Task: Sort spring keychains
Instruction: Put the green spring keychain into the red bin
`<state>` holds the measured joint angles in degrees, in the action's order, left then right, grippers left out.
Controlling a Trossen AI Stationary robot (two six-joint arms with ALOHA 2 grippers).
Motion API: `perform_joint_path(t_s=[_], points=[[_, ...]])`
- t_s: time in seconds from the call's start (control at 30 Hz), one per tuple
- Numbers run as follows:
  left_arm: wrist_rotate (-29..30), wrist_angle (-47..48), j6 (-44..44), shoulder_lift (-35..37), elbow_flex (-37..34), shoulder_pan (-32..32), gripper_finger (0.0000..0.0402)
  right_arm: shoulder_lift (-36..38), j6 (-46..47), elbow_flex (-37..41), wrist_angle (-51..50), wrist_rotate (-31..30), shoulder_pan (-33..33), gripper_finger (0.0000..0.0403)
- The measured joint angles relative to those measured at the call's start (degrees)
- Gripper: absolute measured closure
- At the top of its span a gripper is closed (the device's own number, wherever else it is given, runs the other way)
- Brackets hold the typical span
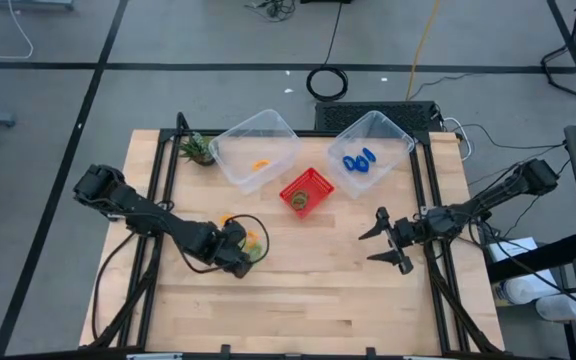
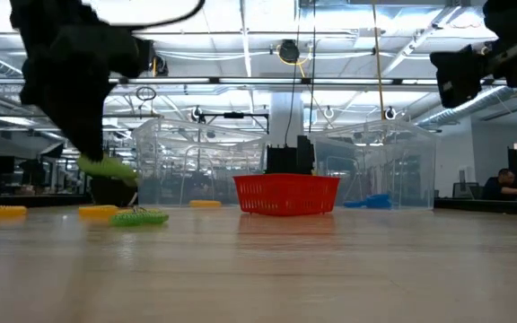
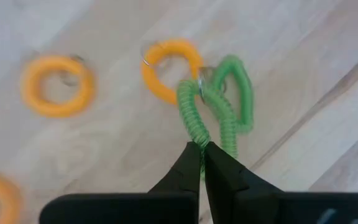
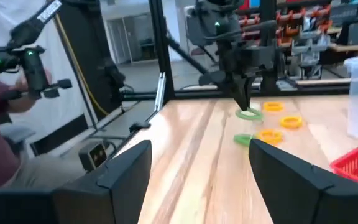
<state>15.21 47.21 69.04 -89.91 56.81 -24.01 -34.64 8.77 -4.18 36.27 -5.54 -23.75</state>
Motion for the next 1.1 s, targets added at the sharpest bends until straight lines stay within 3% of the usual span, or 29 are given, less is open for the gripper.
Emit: perform_joint_path(t_s=[0.23, 0.37, 0.5, 0.7, 0.9, 1.1], points=[[7.0, 11.5, -3.2, 0.0, 11.1, -1.3, 0.0396, 0.9, -1.6, 1.2, 0.1, -0.1, 0.0, 0.0147], [11.6, 13.7, -8.8, 0.0, 18.2, -1.5, 0.0396, 3.5, -5.2, 1.3, 0.1, -0.3, 0.0, 0.0147], [15.7, 13.5, -15.8, 0.0, 24.5, -1.3, 0.0396, 8.9, -7.2, 1.3, -2.2, -0.4, 0.0, 0.0147], [19.5, 12.2, -24.1, 0.0, 29.6, 1.3, 0.0396, 21.8, -7.8, 1.4, -14.9, -4.0, 0.0, 0.0147], [16.7, 4.5, -33.9, 0.0, 30.0, 7.3, 0.0396, 34.5, -8.6, 1.4, -27.0, -11.0, 0.0, 0.0147], [10.1, -1.3, -41.0, 0.0, 30.0, 14.3, 0.0396, 34.5, -9.6, -1.0, -33.6, -11.0, 0.0, 0.0147]])
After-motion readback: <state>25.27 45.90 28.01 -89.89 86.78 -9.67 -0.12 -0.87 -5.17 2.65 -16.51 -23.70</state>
